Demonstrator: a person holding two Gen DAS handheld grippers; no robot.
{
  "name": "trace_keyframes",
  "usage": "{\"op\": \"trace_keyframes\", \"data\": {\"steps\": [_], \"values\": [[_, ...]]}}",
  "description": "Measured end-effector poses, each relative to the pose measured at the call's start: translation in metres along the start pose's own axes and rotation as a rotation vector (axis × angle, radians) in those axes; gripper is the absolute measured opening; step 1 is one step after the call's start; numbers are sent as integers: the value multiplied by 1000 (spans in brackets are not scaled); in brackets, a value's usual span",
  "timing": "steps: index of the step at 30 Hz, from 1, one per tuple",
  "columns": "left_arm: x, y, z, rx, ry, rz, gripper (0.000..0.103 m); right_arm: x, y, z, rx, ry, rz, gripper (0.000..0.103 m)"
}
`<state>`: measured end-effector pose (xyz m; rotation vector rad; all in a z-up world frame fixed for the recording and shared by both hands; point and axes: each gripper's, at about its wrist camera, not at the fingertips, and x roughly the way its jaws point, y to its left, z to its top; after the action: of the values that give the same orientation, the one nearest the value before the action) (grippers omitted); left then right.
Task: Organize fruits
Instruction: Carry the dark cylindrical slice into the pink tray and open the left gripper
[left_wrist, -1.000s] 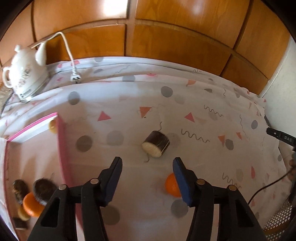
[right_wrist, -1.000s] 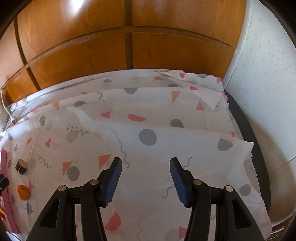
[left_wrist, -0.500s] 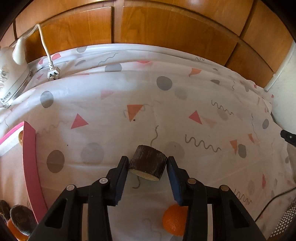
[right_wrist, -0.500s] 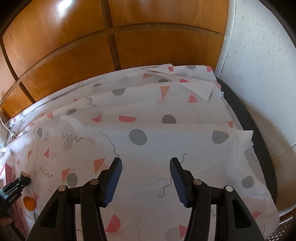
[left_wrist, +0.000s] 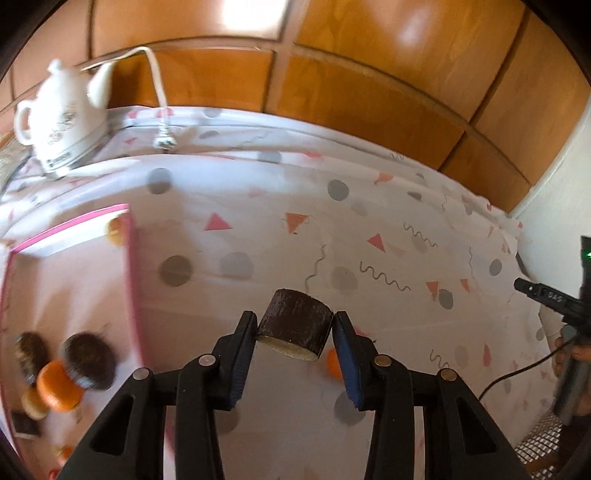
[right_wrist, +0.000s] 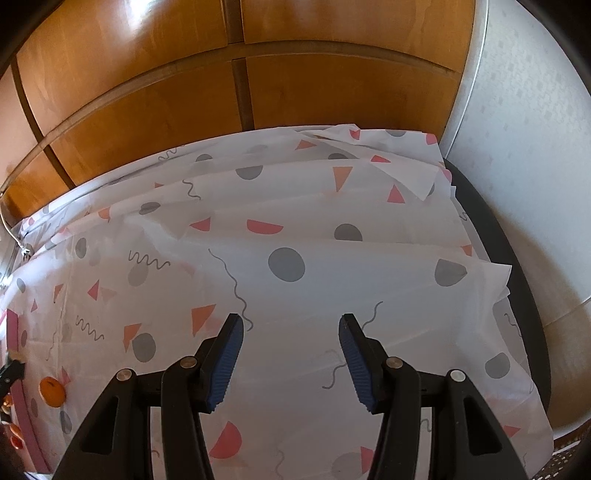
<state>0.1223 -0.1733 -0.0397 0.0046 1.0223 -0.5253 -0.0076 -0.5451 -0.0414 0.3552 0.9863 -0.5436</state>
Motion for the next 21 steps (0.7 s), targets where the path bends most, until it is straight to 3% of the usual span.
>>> {"op": "trace_keyframes", "data": {"steps": [13,21], "values": [[-82,97,-39,-211,-99,125,43,-3,9,-3,-47,-15,-10,55],[-107,150,-80,-331,-106,184,43,-6,19,-7,-94,-22,-21,55]]}}
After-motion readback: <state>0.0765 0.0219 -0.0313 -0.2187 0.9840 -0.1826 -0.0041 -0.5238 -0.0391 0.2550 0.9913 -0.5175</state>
